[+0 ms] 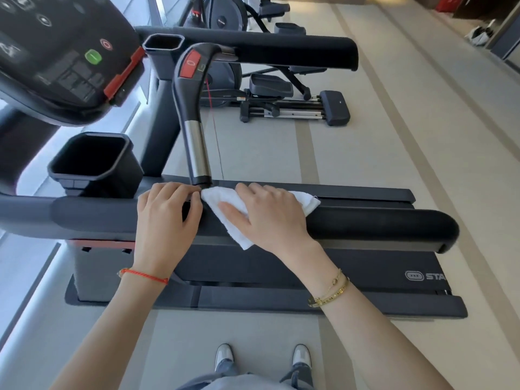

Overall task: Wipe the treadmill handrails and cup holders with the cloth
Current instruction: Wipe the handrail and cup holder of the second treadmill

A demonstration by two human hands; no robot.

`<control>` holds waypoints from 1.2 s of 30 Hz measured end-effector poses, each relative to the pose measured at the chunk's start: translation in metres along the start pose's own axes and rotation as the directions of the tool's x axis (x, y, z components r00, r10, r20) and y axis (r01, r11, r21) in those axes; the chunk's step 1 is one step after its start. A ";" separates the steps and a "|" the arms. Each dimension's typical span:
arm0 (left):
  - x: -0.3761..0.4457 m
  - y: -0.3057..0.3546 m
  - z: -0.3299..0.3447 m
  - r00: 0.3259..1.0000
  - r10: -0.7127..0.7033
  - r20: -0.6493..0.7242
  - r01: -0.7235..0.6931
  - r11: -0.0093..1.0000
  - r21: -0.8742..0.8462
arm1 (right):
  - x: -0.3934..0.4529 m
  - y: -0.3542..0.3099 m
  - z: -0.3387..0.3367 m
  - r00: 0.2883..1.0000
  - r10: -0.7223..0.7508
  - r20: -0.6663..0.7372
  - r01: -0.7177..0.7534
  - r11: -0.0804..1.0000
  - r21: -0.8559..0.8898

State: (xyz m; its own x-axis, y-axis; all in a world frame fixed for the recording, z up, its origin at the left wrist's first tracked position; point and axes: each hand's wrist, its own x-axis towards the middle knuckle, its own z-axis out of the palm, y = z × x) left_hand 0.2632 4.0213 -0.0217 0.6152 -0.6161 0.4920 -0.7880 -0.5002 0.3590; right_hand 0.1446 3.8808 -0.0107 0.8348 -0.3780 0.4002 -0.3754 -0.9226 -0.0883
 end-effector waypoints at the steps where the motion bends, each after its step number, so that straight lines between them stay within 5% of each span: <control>1: 0.001 -0.009 -0.003 1.000 0.007 -0.004 -0.007 1.000 -0.002 | 0.004 -0.011 0.003 1.000 -0.014 -0.004 0.014 1.000 -0.001; 12: -0.010 -0.076 -0.032 1.000 0.013 -0.019 -0.013 1.000 -0.002 | 0.003 -0.057 0.021 0.993 -0.102 -0.062 0.102 0.995 -0.008; 26: -0.016 -0.094 -0.049 0.999 -0.003 0.046 0.005 0.999 -0.042 | 0.002 -0.073 0.014 0.997 0.061 -0.057 -0.061 0.998 -0.004; 36: -0.013 -0.093 -0.054 0.997 -0.019 0.073 0.027 0.995 -0.099 | 0.014 -0.081 0.013 0.998 -0.003 0.067 0.006 0.999 -0.051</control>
State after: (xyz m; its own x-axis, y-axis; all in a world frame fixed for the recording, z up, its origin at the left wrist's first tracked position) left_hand 0.3271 4.1082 -0.0186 0.6305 -0.6490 0.4257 -0.7699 -0.4537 0.4487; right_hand 0.1921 3.9495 -0.0094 0.8611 -0.3798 0.3381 -0.3904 -0.9198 -0.0391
